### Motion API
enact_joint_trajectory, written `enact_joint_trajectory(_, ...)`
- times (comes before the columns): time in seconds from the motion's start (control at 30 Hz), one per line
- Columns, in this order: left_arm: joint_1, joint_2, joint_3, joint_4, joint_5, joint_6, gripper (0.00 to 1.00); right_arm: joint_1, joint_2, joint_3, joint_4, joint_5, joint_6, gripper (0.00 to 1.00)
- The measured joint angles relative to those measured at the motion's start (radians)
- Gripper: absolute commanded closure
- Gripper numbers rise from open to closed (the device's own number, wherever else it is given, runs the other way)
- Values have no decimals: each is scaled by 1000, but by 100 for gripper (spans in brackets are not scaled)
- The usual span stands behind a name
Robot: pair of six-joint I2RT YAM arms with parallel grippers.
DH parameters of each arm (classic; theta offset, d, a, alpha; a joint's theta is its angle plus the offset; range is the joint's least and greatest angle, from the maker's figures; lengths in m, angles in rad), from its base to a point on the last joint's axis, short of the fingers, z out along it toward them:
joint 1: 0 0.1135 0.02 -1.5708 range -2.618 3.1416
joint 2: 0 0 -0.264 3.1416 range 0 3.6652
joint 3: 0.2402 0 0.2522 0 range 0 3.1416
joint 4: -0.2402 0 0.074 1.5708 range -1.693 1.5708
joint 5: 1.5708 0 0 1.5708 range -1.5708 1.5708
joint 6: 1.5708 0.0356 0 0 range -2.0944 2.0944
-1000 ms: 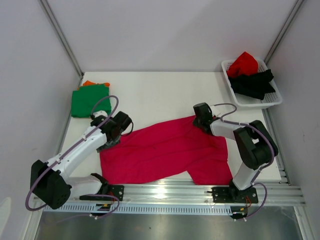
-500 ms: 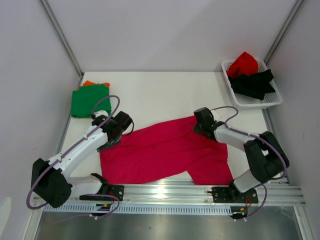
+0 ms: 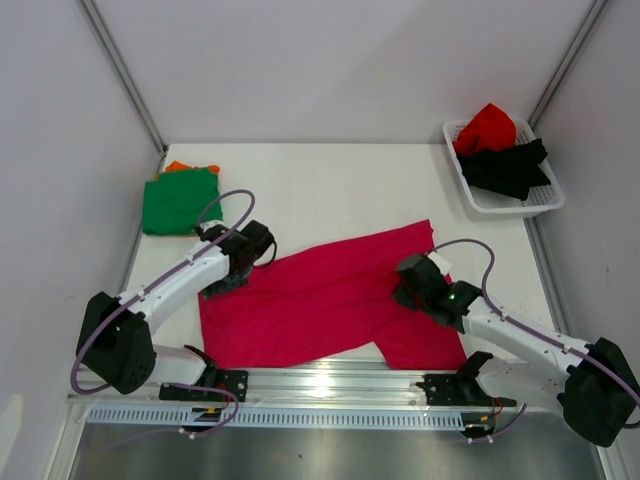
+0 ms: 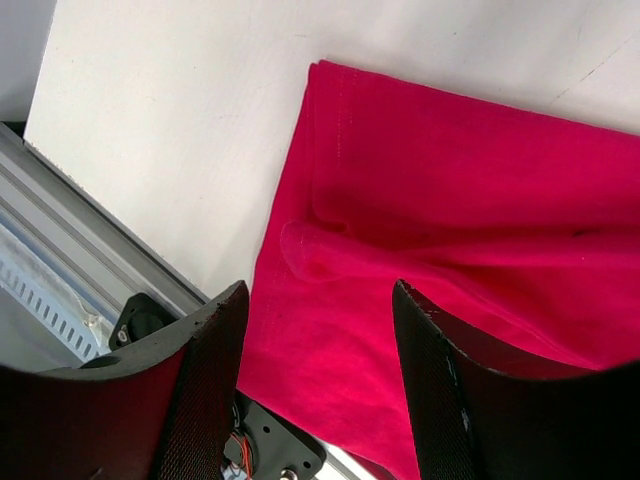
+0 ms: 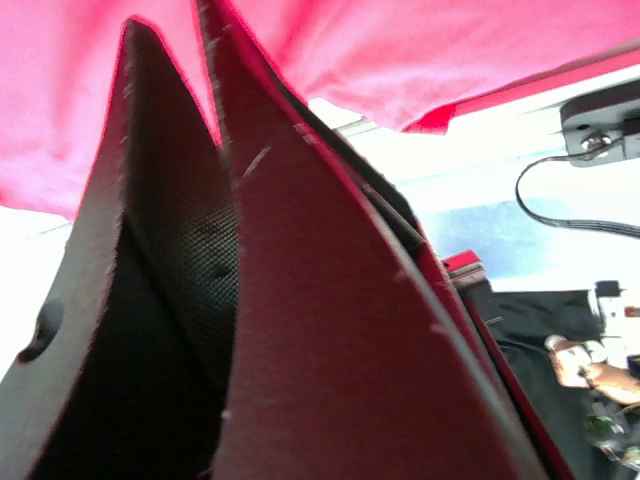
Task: Fold and stack the t-shirts
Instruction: Fold the flattened tshirt in 1/3 of the way
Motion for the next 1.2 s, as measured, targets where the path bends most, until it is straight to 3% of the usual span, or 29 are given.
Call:
enact_joint_trajectory(0.33,0,0,2,20,9,15,37,121,71,-2,-11,80,24,75)
enact_joint_trajectory(0.57,0,2,2,30,19,15,37,132,122,145,46,132,-76,73)
enact_joint_trajectory(0.9,0,26,-14,45,29,15,38,30,123,259,192,172,-212,73)
enact_joint_trajectory(1.07,0,26,-14,45,29,15,38,-74,237,222,284,166,-235,75)
enact_joint_trajectory(1.2,0,23,-17,44,29,15,38,-85,371,185,318,133,-233,77)
